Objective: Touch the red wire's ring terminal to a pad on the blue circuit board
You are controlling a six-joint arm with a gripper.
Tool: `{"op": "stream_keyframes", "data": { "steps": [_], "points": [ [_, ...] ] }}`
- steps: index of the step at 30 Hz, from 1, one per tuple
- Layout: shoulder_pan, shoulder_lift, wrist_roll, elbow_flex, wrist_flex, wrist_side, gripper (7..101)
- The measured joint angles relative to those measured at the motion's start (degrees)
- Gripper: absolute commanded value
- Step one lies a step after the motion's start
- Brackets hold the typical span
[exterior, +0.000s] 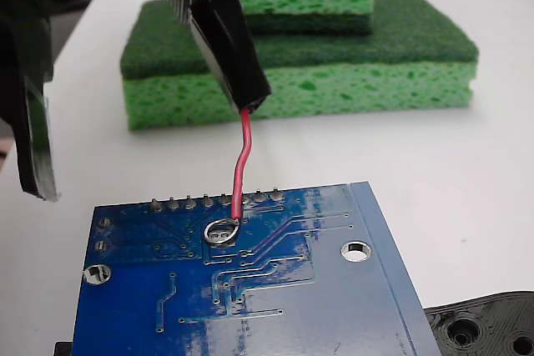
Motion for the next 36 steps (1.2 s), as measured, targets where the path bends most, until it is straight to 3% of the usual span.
{"op": "stream_keyframes", "data": {
  "steps": [15,23,31,36],
  "points": [
    [-0.35,1.49,0.00,0.18,1.05,0.09,100.3],
    [-3.60,14.59,7.29,5.80,-0.35,3.87,100.3],
    [-9.14,30.06,16.87,19.95,-8.53,10.99,100.3],
    [-9.40,42.71,21.62,33.93,-14.94,13.97,100.3]
  ]
}}
